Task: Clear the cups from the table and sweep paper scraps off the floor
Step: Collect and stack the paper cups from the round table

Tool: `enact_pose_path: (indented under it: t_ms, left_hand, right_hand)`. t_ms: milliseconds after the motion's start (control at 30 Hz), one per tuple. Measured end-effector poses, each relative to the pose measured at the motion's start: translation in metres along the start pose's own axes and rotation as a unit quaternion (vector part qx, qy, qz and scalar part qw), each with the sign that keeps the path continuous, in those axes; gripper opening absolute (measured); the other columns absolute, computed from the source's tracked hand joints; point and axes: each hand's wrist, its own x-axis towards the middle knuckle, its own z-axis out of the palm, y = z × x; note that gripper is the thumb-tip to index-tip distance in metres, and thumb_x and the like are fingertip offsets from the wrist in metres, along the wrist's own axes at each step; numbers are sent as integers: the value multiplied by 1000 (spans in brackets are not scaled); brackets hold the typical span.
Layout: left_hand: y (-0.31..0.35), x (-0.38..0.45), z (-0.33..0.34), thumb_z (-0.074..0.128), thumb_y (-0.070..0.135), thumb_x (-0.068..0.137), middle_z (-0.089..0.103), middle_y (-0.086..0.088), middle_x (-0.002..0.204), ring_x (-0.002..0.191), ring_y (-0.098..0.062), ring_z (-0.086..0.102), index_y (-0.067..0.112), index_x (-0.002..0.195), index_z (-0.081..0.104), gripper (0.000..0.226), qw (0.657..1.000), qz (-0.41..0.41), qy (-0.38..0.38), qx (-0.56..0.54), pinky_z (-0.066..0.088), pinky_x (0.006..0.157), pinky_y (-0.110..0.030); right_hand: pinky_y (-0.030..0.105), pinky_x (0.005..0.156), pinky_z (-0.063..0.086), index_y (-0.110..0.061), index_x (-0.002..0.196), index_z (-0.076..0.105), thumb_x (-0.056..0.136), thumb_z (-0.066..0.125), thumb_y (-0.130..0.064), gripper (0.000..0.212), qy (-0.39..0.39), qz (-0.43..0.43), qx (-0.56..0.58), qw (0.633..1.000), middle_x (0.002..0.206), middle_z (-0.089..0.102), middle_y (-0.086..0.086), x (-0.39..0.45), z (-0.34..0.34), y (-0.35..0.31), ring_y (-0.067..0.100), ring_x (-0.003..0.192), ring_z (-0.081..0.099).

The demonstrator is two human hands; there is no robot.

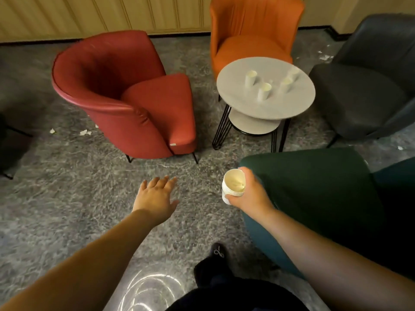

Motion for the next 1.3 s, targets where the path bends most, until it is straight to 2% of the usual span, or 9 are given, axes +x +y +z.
enact_pose_path:
  t_ms: [333, 500, 633, 733, 800, 900, 1033, 1133, 1300]
  left_hand:
    - [-49, 172, -65, 42, 58, 94, 19, 4, 162, 148, -22, 16, 30, 155, 15, 72, 1000, 25, 11, 0, 10, 120, -46]
    - [-67, 282, -97, 42, 58, 94, 17, 1, 162, 149, -23, 14, 29, 155, 14, 73, 997, 78, 6, 21, 10, 119, -47]
    - [-71, 374, -129, 43, 56, 93, 17, 2, 162, 148, -22, 16, 30, 156, 12, 75, 988, 147, 18, 44, 12, 119, -47]
    - [-68, 429, -150, 44, 56, 94, 18, 2, 162, 147, -23, 17, 30, 156, 12, 74, 983, 181, 18, 37, 15, 119, -47]
    - [-61, 464, -160, 44, 56, 94, 18, 2, 162, 148, -23, 17, 30, 156, 12, 74, 978, 203, 11, 36, 14, 118, -48]
    - [-47, 506, -166, 44, 57, 94, 19, 1, 162, 147, -23, 19, 29, 156, 14, 75, 971, 234, 10, 48, 17, 118, -48]
    - [-18, 552, -170, 46, 58, 92, 23, 0, 161, 146, -24, 22, 28, 155, 17, 75, 960, 276, 11, 49, 20, 117, -48]
    - [8, 587, -176, 46, 58, 93, 26, -2, 159, 145, -26, 24, 28, 155, 18, 75, 952, 301, 13, 48, 21, 116, -49]
    - [54, 646, -193, 43, 59, 95, 18, -4, 162, 146, -28, 21, 27, 156, 12, 76, 946, 318, -2, 58, 22, 117, -50]
  right_hand:
    - [31, 90, 44, -27, 135, 36, 68, 83, -29, 83, 11, 4, 15, 1000, 124, 48, -2, 176, -2, -42, 17, 110, 49]
    - [28, 90, 41, -22, 135, 38, 68, 83, -27, 81, 66, 24, 36, 997, 124, 48, -2, 251, -1, -49, 14, 111, 48]
    - [31, 92, 45, -28, 126, 42, 65, 81, -29, 73, 121, 79, 61, 988, 118, 52, -6, 308, -8, -56, 12, 108, 52]
    - [18, 81, 41, -33, 119, 41, 63, 82, -32, 69, 163, 108, 63, 979, 112, 52, -12, 334, -15, -59, 6, 102, 52]
    - [9, 78, 36, -32, 121, 41, 63, 83, -33, 72, 190, 124, 66, 972, 112, 50, -15, 347, -20, -59, 3, 101, 51]
    - [11, 80, 37, -31, 125, 41, 63, 83, -34, 75, 220, 155, 80, 960, 115, 51, -13, 363, -27, -53, 3, 103, 51]
    - [4, 71, 37, -38, 121, 39, 63, 83, -35, 73, 248, 189, 101, 945, 108, 52, -21, 388, -42, -39, -2, 98, 52]
    - [7, 74, 37, -33, 122, 40, 65, 83, -33, 71, 263, 193, 100, 940, 111, 52, -16, 414, -61, -23, 1, 98, 53]
    - [28, 89, 44, -22, 129, 39, 66, 83, -29, 77, 274, 197, 84, 938, 121, 49, -7, 459, -95, 10, 15, 109, 50]
